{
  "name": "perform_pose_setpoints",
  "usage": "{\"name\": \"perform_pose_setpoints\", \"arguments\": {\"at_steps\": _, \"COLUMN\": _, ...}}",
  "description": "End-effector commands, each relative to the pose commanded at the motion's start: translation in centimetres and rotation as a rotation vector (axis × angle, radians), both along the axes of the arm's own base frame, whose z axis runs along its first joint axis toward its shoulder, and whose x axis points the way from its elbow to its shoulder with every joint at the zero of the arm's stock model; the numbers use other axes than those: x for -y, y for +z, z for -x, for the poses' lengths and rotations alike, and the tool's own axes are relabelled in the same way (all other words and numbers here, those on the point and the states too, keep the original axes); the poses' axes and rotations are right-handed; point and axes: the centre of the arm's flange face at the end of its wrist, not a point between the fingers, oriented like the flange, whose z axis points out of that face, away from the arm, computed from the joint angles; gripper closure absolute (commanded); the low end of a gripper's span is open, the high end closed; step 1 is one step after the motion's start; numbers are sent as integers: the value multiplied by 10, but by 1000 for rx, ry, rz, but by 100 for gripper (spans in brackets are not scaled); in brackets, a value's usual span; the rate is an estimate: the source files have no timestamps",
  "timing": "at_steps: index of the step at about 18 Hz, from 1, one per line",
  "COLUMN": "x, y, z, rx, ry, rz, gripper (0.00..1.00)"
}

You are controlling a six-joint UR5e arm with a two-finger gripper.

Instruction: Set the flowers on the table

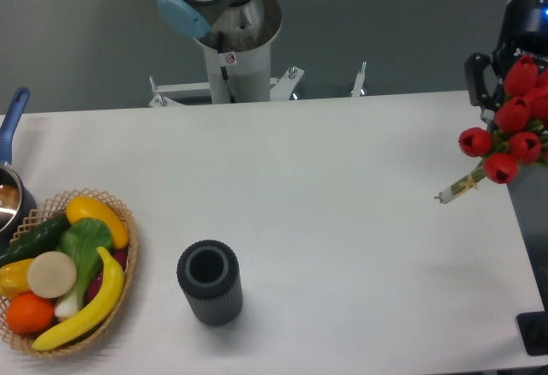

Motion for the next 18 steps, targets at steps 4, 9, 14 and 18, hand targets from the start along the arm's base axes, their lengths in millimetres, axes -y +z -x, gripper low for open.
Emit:
{"name": "perform_pose_setpoints", "arguments": {"at_steps": 4, "x": 1, "y": 0, "z": -1, "rx": 0, "ry": 7, "rz": 10, "gripper": 55}}
{"name": "perform_pose_setpoints", "arguments": {"at_steps": 9, "x": 3, "y": 3, "z": -2, "rx": 2, "ry": 12, "rz": 11, "gripper": 55}}
{"name": "perform_pose_setpoints", "arguments": {"at_steps": 14, "x": 6, "y": 6, "z": -7, "rx": -16, "ry": 62, "rz": 94, "gripper": 56}}
{"name": "perform_pose_setpoints", "arguments": {"at_steps": 18, "x": 5, "y": 7, "z": -17, "rx": -30, "ry": 114, "rz": 197, "gripper": 56}}
